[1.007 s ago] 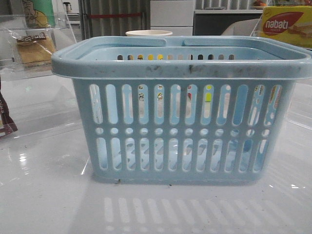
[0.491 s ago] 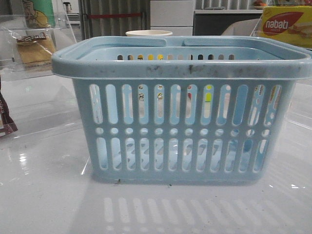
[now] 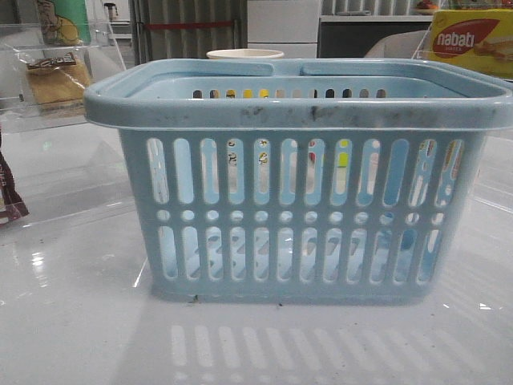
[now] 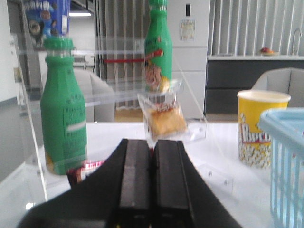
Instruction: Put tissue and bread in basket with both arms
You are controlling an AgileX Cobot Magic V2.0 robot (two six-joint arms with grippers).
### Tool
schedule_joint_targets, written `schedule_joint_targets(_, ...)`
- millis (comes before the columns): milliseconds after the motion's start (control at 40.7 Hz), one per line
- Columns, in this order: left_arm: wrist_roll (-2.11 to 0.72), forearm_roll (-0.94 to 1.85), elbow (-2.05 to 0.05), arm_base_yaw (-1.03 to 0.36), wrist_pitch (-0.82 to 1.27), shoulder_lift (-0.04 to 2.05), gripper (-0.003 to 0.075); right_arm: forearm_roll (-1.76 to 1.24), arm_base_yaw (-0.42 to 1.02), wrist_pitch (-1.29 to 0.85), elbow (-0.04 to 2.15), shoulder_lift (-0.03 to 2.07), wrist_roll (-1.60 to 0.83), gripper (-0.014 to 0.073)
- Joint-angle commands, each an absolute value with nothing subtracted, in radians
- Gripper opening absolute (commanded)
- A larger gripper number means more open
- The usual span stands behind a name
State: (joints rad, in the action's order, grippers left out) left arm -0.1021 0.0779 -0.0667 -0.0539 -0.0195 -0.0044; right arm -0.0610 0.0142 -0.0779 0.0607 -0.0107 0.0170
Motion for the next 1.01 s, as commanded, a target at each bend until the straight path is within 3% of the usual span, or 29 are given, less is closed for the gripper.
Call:
schedule_joint_targets(0, -0.097, 0.088, -0.205, -0.062, -0.051, -0.009, 0.0093, -0.068, 0.009, -0.074, 0.188, -0.022, 0.016, 0.0027)
schedule_joint_targets(467, -0.097, 0.091, -0.708, -0.062, 0.386, 0.348, 0.0093, -0.062, 0.009, -0.444, 0.662, 0.330, 0.015, 0.0027)
schedule_joint_targets(982, -0.097, 0.091, -0.725, -0.062, 0.494, 0.612, 0.0093, -0.008, 0.009, -0.526, 0.671, 0.669, 0.015, 0.0027)
